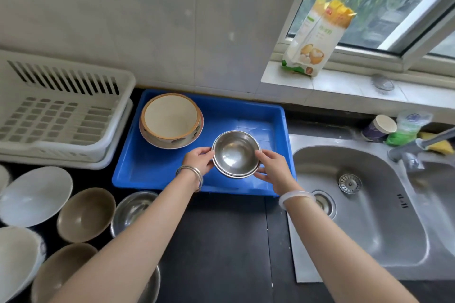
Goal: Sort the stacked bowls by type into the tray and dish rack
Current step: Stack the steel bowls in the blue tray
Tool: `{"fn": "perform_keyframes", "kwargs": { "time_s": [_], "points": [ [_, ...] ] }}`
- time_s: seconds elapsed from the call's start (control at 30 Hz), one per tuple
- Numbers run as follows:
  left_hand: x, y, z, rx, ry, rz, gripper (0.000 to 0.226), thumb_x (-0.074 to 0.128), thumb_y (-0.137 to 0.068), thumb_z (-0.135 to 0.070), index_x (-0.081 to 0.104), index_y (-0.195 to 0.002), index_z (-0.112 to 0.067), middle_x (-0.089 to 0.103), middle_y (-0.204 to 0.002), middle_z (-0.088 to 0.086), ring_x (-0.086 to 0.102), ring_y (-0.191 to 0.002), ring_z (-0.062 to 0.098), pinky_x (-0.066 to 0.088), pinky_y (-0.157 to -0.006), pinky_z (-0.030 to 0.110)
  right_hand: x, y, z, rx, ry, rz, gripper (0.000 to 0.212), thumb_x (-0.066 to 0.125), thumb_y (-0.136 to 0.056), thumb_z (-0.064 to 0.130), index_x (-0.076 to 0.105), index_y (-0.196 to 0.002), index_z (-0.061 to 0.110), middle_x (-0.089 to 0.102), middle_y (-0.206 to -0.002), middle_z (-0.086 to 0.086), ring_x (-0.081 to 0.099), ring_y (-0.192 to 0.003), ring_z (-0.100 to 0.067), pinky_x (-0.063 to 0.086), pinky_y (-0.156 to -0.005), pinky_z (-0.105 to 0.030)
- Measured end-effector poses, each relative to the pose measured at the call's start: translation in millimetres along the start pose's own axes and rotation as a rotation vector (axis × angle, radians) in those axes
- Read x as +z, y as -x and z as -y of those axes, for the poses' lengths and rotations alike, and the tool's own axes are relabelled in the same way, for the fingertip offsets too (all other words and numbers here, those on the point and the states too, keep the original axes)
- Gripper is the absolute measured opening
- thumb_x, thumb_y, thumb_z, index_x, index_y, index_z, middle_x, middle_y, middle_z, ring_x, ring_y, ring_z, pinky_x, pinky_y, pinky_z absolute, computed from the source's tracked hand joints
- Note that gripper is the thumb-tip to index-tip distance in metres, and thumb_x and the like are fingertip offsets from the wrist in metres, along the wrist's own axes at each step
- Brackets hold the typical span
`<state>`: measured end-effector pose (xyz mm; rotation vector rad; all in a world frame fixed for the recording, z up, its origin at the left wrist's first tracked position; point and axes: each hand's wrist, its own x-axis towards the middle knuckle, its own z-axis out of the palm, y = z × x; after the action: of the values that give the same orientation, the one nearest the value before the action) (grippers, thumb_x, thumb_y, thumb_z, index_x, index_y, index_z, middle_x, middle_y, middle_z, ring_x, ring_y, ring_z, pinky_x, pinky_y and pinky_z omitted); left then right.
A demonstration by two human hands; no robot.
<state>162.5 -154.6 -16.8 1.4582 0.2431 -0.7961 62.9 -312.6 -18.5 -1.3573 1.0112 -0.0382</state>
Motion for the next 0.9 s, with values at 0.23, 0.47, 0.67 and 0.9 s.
{"fn": "perform_keyframes", "kwargs": {
  "time_s": [0.23,0.47,0.67,0.9],
  "points": [
    [14,-49,12,-0.046,0.103,-0.085,0.037,0.049,-0.090,0.003,0.048,-0.127,0.006,0.052,-0.132,0.024,0.053,-0.117,0.032,0.040,-0.106,0.039,14,-52,-1,0.081,-0.037,-0.014,0.030,0.055,-0.095,0.024,0.059,-0.121,0.009,0.060,-0.105,-0.009,0.061,-0.068,-0.019,0.052,-0.054,-0.021],
    [14,-71,22,-0.080,0.219,-0.110,0.031,0.054,-0.090,-0.008,0.055,-0.122,-0.010,0.058,-0.125,0.012,0.057,-0.111,0.026,0.050,-0.081,0.036,26,-82,-7,0.072,-0.083,-0.027,0.030,0.056,-0.093,0.023,0.057,-0.121,0.013,0.060,-0.097,-0.007,0.059,-0.070,-0.021,0.054,-0.058,-0.023],
    [25,-80,30,-0.058,0.355,-0.172,0.030,0.050,-0.092,-0.007,0.052,-0.122,0.001,0.056,-0.127,0.020,0.055,-0.107,0.025,0.046,-0.092,0.035,32,-97,-12,0.068,-0.147,-0.036,0.023,0.055,-0.094,0.024,0.056,-0.116,0.017,0.060,-0.089,-0.004,0.057,-0.068,-0.019,0.053,-0.057,-0.022],
    [39,-91,29,-0.039,0.467,-0.114,0.028,0.048,-0.094,-0.009,0.052,-0.120,-0.001,0.057,-0.118,0.012,0.055,-0.111,0.024,0.043,-0.093,0.031,40,-114,2,0.035,-0.195,-0.027,0.025,0.054,-0.095,0.022,0.055,-0.118,0.013,0.062,-0.104,-0.011,0.063,-0.081,-0.024,0.057,-0.068,-0.028]
  ]
}}
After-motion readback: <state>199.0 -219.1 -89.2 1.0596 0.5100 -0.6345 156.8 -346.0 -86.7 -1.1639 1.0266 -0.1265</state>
